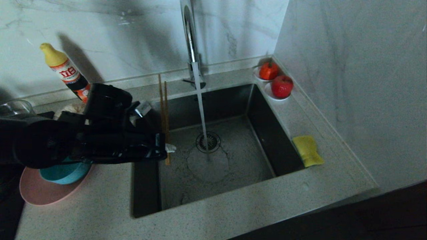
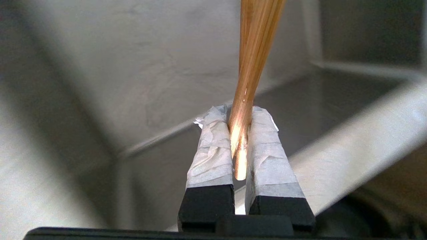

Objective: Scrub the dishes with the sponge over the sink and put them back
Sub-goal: Rinse the chopsticks, then place the chopsticks on the glass basin

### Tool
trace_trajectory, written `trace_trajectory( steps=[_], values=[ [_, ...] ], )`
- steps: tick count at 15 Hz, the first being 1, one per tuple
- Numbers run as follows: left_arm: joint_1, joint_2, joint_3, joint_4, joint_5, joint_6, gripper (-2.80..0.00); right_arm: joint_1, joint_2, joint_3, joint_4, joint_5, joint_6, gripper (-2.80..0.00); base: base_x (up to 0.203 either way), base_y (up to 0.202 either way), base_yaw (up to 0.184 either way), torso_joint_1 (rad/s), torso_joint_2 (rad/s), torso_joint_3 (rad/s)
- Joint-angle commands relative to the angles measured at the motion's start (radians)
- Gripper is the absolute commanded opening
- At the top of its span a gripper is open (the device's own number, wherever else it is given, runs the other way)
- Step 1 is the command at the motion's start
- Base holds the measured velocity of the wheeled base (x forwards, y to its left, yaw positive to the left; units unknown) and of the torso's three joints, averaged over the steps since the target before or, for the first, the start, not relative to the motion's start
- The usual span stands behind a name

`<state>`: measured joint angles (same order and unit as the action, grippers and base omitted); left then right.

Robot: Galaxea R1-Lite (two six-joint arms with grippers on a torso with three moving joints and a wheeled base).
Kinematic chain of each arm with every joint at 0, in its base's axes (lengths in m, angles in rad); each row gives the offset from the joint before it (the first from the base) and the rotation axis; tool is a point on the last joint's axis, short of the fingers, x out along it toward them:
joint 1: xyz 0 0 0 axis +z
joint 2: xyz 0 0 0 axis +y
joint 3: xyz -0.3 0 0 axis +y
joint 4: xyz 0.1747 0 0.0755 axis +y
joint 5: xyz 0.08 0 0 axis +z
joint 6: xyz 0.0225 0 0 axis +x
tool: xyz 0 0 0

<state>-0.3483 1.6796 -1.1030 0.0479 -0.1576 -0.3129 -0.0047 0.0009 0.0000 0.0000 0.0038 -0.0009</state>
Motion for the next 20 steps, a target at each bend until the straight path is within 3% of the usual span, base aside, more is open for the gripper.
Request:
trace_trajectory(
  steps=[1,2,5,12,15,18,20],
  values=[
    [0.002,-0.152,0.02,0.056,0.149,-0.049,-2.8,0.0,0.001,0.0,0.0,0.001,-0.001,-2.8,0.0,0.0,0.0,0.0,0.0,0.0],
    [0.003,-0.189,0.045,0.069,0.221,-0.072,-2.8,0.0,0.001,0.0,0.0,0.001,-0.001,-2.8,0.0,0.0,0.0,0.0,0.0,0.0],
    [0.006,-0.235,0.115,0.086,0.336,-0.09,-2.8,0.0,0.001,0.0,0.0,0.001,-0.001,-2.8,0.0,0.0,0.0,0.0,0.0,0.0],
    [0.006,-0.31,0.173,0.086,0.403,-0.095,-2.8,0.0,0.001,0.0,0.0,0.001,-0.001,-2.8,0.0,0.0,0.0,0.0,0.0,0.0],
    [0.01,-0.325,0.192,0.084,0.53,-0.098,-2.8,0.0,0.001,0.0,0.0,0.001,-0.001,-2.8,0.0,0.0,0.0,0.0,0.0,0.0],
    [0.012,-0.379,0.195,0.084,0.532,-0.102,-2.8,0.0,0.001,0.0,0.0,0.001,-0.001,-2.8,0.0,0.0,0.0,0.0,0.0,0.0],
    [-0.006,-0.394,0.216,0.002,0.534,-0.155,-2.8,0.0,0.001,0.0,0.0,0.001,-0.001,-2.8,0.0,0.0,0.0,0.0,0.0,0.0]
  ],
)
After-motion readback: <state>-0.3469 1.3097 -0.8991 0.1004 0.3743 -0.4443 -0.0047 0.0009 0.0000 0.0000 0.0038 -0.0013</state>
